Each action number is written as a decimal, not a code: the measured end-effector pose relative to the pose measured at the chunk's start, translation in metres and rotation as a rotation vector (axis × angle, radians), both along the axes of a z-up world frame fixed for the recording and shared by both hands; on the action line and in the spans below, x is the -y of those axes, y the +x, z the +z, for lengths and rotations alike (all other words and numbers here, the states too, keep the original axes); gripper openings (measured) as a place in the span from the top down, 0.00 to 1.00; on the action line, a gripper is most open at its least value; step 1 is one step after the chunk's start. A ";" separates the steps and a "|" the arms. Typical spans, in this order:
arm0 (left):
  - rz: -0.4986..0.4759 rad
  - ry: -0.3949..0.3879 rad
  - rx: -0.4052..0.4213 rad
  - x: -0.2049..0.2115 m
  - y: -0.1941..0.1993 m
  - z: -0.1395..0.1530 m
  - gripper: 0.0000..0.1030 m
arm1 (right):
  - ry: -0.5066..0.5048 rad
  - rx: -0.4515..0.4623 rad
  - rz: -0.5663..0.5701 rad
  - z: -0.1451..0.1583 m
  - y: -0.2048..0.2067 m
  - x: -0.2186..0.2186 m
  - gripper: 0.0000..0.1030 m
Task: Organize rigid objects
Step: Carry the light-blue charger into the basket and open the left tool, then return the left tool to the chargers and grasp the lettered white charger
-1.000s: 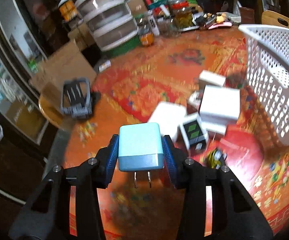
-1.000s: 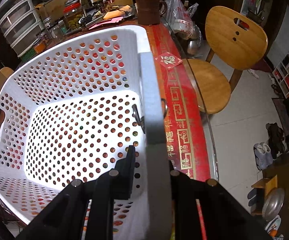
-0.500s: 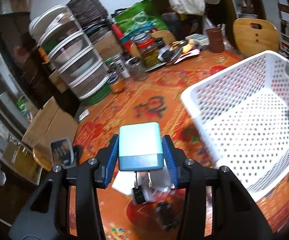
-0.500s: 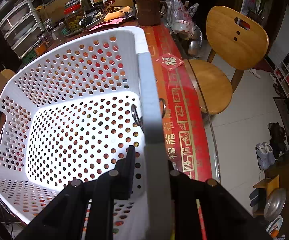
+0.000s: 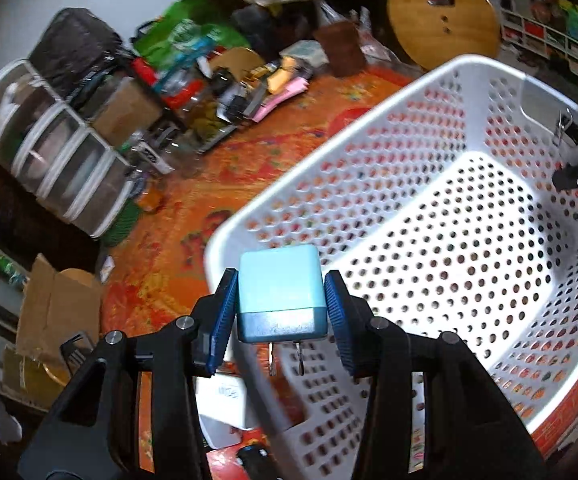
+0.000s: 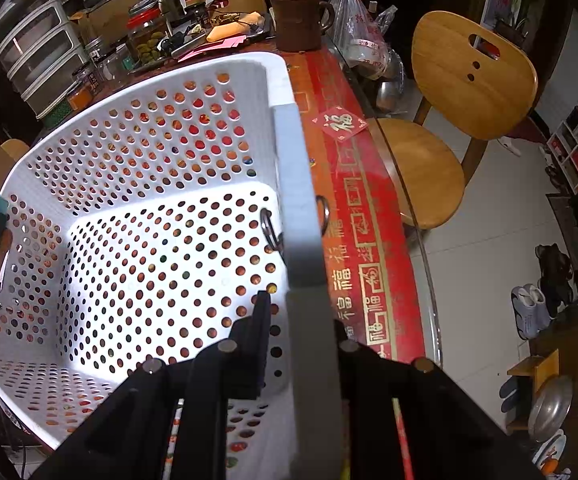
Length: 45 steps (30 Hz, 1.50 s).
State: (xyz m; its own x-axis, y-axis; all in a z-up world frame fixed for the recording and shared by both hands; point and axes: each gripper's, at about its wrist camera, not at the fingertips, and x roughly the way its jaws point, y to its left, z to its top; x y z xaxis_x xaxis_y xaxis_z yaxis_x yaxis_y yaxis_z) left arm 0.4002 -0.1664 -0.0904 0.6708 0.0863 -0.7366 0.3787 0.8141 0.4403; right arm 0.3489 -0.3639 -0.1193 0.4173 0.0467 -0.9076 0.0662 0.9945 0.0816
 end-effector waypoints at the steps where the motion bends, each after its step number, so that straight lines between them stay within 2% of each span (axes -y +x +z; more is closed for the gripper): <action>1: -0.002 0.001 -0.018 0.003 0.003 -0.004 0.60 | -0.001 0.001 0.000 0.000 0.000 0.000 0.85; 6: -0.007 0.004 -0.106 0.013 0.012 -0.023 0.59 | -0.001 0.005 -0.002 0.000 0.000 0.000 0.85; 8: -0.009 -0.022 -0.120 0.010 0.014 -0.023 0.58 | -0.001 0.006 -0.003 0.000 -0.001 0.000 0.85; 10: -0.008 -0.040 -0.110 0.007 0.014 -0.020 0.46 | -0.001 0.006 -0.003 0.000 -0.001 0.000 0.85; 11: -0.008 -0.040 -0.099 0.006 0.013 -0.017 0.30 | 0.000 0.006 -0.003 0.000 -0.001 0.000 0.85; 12: -0.009 -0.042 -0.089 0.005 0.012 -0.015 0.19 | 0.000 0.006 -0.003 0.000 -0.001 0.000 0.85; 15: -0.017 -0.060 -0.057 -0.002 0.003 -0.002 0.17 | 0.000 0.006 -0.003 0.001 -0.001 -0.001 0.85; 20: 0.002 -0.163 0.016 -0.038 -0.024 0.038 0.16 | -0.016 0.009 -0.008 0.002 -0.001 -0.004 0.85; 23: 0.045 -0.223 0.060 -0.075 -0.037 0.062 0.05 | -0.019 0.009 -0.010 0.002 -0.001 -0.004 0.85; 26: 0.129 -0.213 0.114 -0.117 -0.042 0.074 0.02 | -0.020 0.009 -0.012 0.002 -0.001 -0.004 0.85; 28: 0.177 -0.202 0.121 -0.142 -0.042 0.073 0.02 | -0.021 0.009 -0.013 0.002 -0.001 -0.004 0.85; 32: 0.280 -0.206 0.106 -0.193 -0.035 0.051 0.02 | -0.023 0.007 -0.015 0.002 -0.001 -0.004 0.85; 36: 0.352 -0.209 0.030 -0.224 -0.020 0.004 0.02 | -0.026 0.006 -0.016 0.002 -0.001 -0.004 0.85; 40: 0.319 -0.246 -0.072 -0.230 -0.006 -0.040 0.02 | -0.024 0.005 -0.015 0.002 -0.001 -0.004 0.85; 45: 0.250 -0.300 -0.106 -0.215 -0.011 -0.056 0.02 | -0.026 0.002 -0.015 0.001 -0.001 -0.004 0.85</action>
